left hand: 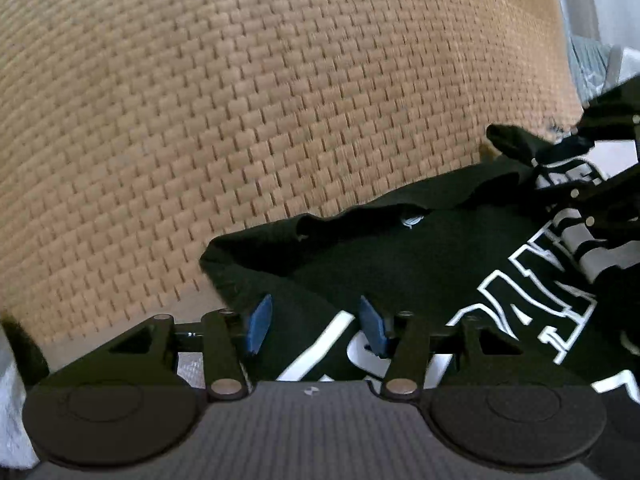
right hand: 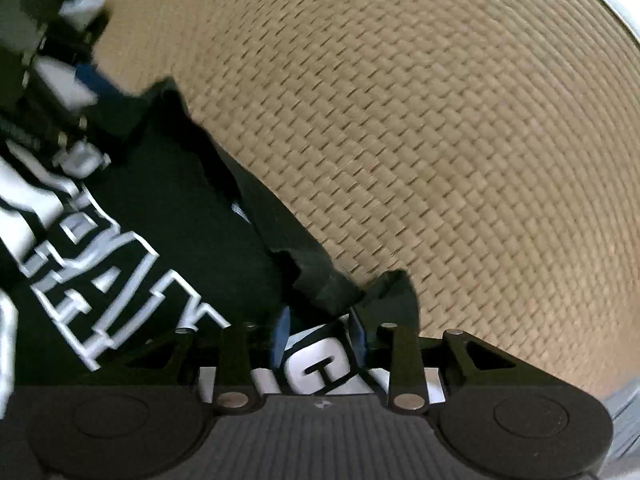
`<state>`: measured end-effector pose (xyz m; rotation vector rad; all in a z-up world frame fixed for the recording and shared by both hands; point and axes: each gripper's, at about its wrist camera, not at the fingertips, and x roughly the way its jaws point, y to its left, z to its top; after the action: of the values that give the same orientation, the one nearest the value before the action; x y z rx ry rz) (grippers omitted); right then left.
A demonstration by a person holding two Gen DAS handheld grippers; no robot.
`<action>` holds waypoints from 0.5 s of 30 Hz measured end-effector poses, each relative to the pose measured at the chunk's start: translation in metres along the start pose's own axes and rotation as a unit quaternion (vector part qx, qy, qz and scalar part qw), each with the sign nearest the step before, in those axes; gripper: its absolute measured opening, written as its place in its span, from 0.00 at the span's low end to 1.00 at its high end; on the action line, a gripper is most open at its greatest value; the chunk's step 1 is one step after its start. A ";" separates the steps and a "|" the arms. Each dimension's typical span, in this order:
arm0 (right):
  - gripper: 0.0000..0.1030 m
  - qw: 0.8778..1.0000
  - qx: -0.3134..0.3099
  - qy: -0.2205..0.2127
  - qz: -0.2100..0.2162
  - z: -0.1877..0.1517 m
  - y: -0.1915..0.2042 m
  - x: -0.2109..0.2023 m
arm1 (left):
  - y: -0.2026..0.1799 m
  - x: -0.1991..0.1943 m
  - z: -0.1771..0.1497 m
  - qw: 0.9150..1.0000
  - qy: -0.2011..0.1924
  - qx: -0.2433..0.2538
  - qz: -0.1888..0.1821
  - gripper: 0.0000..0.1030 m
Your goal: Fold clothes
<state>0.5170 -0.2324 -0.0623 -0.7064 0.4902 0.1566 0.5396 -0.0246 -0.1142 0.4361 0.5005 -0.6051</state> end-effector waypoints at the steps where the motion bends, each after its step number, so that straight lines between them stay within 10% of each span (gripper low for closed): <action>1: 0.34 1.000 -0.010 -0.002 -0.005 0.001 0.000 0.003 | 0.000 0.004 0.002 1.000 0.004 0.002 -0.007 0.52; 11: 0.32 0.999 -0.008 -0.008 -0.047 0.020 -0.028 0.038 | 0.012 0.036 0.024 0.999 0.027 0.013 -0.024 0.28; 15: 0.31 0.998 0.036 -0.008 -0.049 0.021 -0.049 0.045 | 0.034 0.037 0.029 0.999 0.013 -0.027 0.026 0.21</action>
<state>0.5788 -0.2567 -0.0412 -0.6557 0.4429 0.0526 0.5967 -0.0303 -0.1042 0.4059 0.5278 -0.5343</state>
